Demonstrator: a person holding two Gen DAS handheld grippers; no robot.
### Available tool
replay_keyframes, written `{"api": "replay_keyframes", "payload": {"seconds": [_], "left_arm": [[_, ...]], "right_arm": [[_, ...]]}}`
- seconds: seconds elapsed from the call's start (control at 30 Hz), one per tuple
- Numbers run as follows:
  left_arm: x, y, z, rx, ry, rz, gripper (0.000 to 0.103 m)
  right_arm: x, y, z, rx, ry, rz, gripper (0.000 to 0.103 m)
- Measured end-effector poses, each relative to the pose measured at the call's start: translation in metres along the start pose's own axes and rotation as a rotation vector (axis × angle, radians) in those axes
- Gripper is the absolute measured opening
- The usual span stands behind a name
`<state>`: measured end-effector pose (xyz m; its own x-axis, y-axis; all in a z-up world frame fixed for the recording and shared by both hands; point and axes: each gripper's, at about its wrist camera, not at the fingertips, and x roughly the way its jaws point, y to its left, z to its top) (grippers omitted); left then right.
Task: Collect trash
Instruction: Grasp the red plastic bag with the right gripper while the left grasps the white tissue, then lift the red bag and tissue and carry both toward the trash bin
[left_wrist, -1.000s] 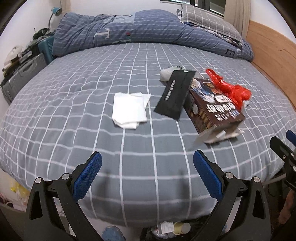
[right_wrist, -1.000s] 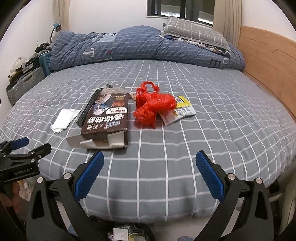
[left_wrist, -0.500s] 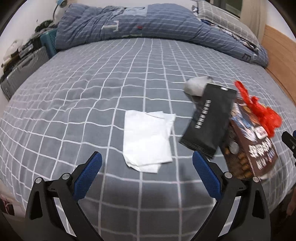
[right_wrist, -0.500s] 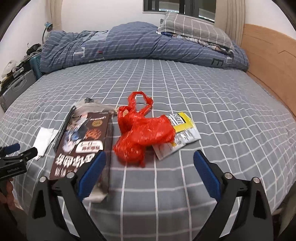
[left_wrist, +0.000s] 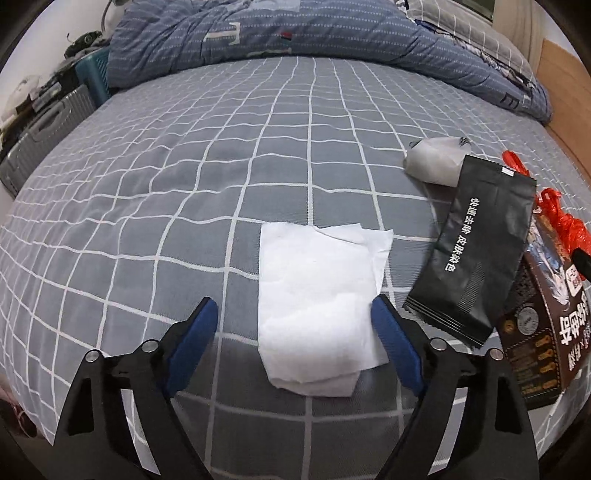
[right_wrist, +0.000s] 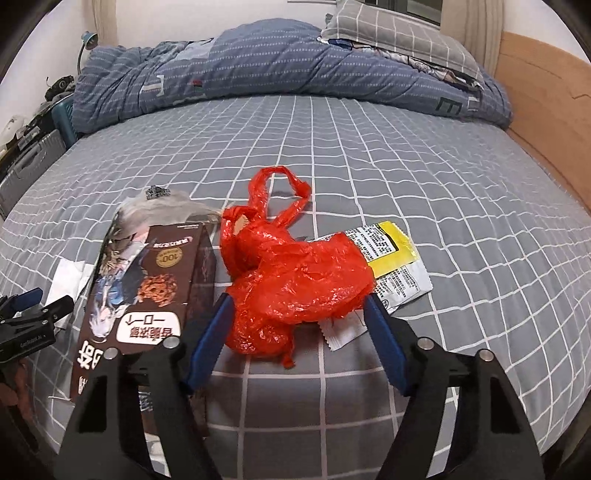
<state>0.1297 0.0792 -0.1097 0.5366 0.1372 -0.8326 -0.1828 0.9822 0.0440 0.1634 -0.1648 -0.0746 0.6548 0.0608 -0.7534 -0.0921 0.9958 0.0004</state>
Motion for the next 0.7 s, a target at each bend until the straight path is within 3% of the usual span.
{"api": "replay_keyframes", "payload": {"seconds": [0.27, 0.43, 0.63, 0.7], "left_arm": [[0.002, 0.000, -0.003, 0.012, 0.000, 0.018, 0.053], [0.000, 0.005, -0.001, -0.004, 0.000, 0.024, 0.029], [-0.003, 0.007, 0.001, 0.001, -0.007, 0.033, 0.014], [-0.005, 0.008, 0.003, -0.010, -0.004, 0.004, 0.008]], "right_arm": [[0.014, 0.002, -0.003, -0.012, 0.046, 0.007, 0.036], [0.014, 0.000, -0.004, 0.000, 0.051, 0.022, 0.020], [0.011, 0.003, -0.004, -0.012, 0.040, 0.023, 0.018], [0.009, 0.002, -0.003, -0.011, 0.037, 0.025, 0.017]]}}
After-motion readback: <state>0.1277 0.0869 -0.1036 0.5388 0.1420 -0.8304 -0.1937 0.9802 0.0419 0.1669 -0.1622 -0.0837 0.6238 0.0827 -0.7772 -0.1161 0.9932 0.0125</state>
